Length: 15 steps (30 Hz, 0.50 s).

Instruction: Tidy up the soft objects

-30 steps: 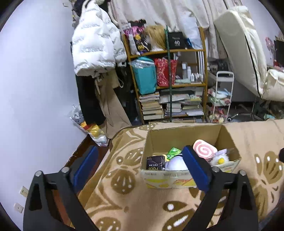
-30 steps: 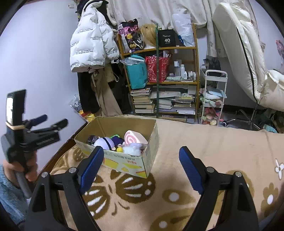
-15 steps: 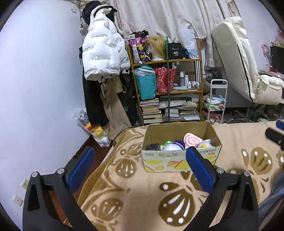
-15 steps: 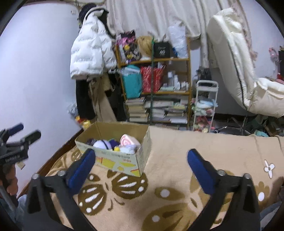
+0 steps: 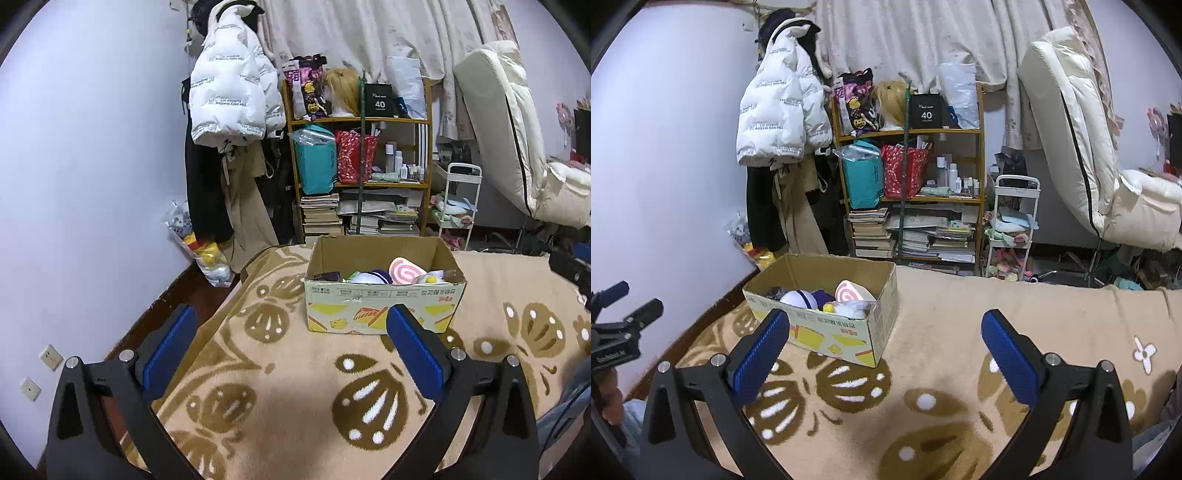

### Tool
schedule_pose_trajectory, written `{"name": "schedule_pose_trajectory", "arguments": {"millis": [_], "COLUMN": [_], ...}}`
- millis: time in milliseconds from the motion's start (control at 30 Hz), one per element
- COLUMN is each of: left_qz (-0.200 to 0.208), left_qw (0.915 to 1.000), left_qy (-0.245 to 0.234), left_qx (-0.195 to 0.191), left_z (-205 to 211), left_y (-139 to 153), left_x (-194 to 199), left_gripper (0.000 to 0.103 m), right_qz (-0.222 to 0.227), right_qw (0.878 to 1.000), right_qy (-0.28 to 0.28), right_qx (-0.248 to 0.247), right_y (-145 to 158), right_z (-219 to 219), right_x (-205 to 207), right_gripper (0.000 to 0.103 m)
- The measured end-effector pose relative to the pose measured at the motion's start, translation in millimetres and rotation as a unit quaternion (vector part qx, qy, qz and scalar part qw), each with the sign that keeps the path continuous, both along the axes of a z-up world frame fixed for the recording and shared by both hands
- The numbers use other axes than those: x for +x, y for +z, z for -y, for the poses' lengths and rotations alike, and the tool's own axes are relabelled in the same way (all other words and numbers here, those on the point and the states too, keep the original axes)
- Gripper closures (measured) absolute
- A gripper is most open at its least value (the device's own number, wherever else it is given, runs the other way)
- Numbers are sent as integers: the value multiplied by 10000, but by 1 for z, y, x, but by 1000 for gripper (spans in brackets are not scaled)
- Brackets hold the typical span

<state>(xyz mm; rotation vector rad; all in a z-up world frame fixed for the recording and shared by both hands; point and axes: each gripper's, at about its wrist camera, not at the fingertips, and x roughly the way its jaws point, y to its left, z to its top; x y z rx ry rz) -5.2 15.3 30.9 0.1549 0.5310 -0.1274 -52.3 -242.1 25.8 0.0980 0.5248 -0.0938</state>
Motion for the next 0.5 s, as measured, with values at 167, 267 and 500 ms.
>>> {"name": "schedule_pose_trajectory", "arguments": {"millis": [167, 267, 500], "left_qz": [23, -50, 32], "left_qw": [10000, 10000, 10000], "left_qy": [53, 41, 44], "left_qx": [79, 23, 67], "left_z": [-4, -6, -5], "left_y": [-4, -6, -9], "left_x": [3, 6, 11], "left_gripper": [2, 2, 2], "right_qz": [-69, -70, -66], "right_qw": [9998, 9997, 9994], "right_qy": [-83, -67, -86], "right_qx": [-186, -209, -320], "right_y": [-6, -7, -11], "right_z": [-5, -5, -6], "right_x": [4, 4, 5], "right_gripper": [0, 0, 0]}}
